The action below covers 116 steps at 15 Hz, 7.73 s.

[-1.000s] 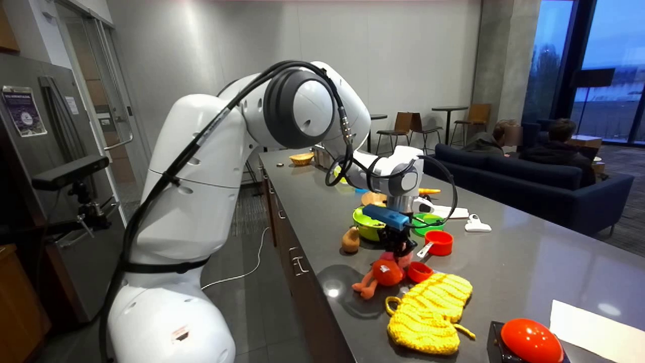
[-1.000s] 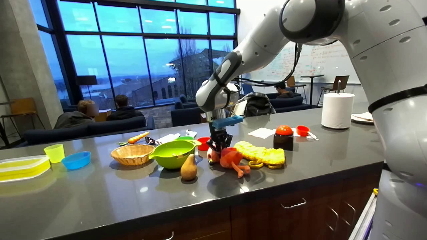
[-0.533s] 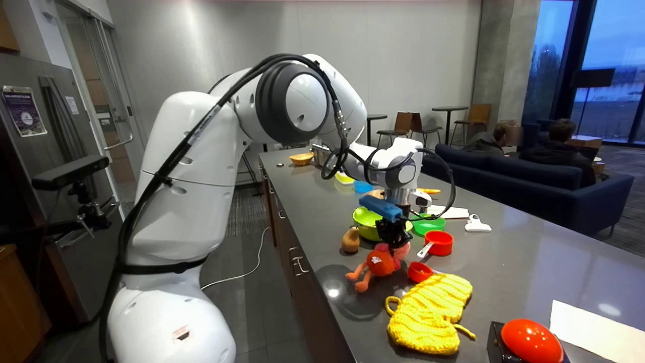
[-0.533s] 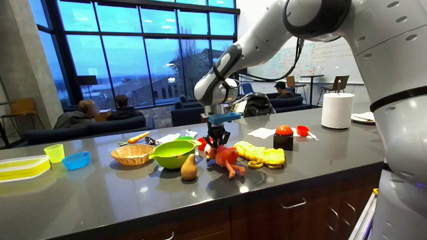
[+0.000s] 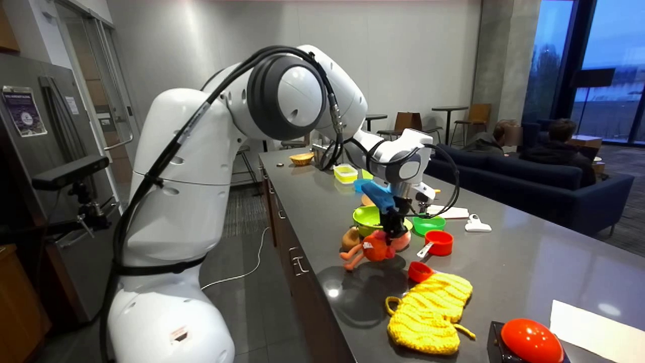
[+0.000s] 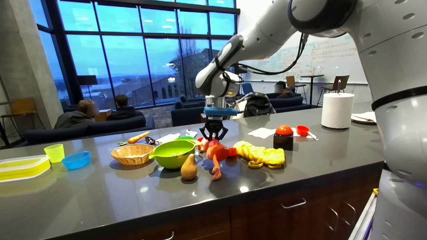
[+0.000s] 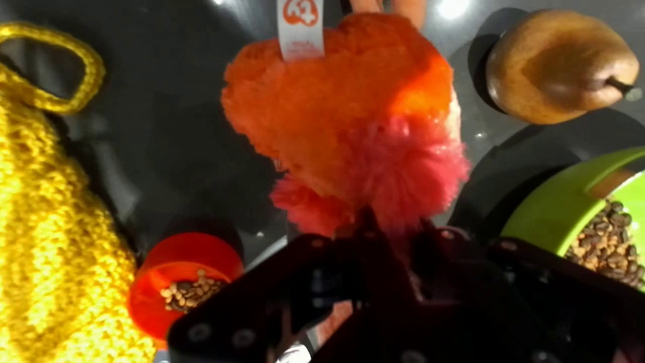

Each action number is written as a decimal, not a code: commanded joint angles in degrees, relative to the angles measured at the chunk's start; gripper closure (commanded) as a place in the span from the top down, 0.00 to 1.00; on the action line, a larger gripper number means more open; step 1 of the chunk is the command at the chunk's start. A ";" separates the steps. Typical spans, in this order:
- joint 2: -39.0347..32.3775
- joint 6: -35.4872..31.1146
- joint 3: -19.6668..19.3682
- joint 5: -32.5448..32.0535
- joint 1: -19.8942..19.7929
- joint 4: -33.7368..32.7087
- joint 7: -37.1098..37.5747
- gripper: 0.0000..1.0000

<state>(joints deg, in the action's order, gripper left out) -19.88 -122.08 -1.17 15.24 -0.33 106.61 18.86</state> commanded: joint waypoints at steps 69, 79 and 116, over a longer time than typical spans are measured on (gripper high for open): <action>26.85 -8.08 -1.52 -8.99 -2.27 31.21 29.20 1.00; 14.11 -9.75 -0.35 -8.32 -1.43 17.03 17.60 1.00; -13.43 1.57 -4.28 -4.33 -6.24 -13.92 0.31 1.00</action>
<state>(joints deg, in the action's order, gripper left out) -31.53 -122.87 -5.84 9.42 -5.54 95.65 21.22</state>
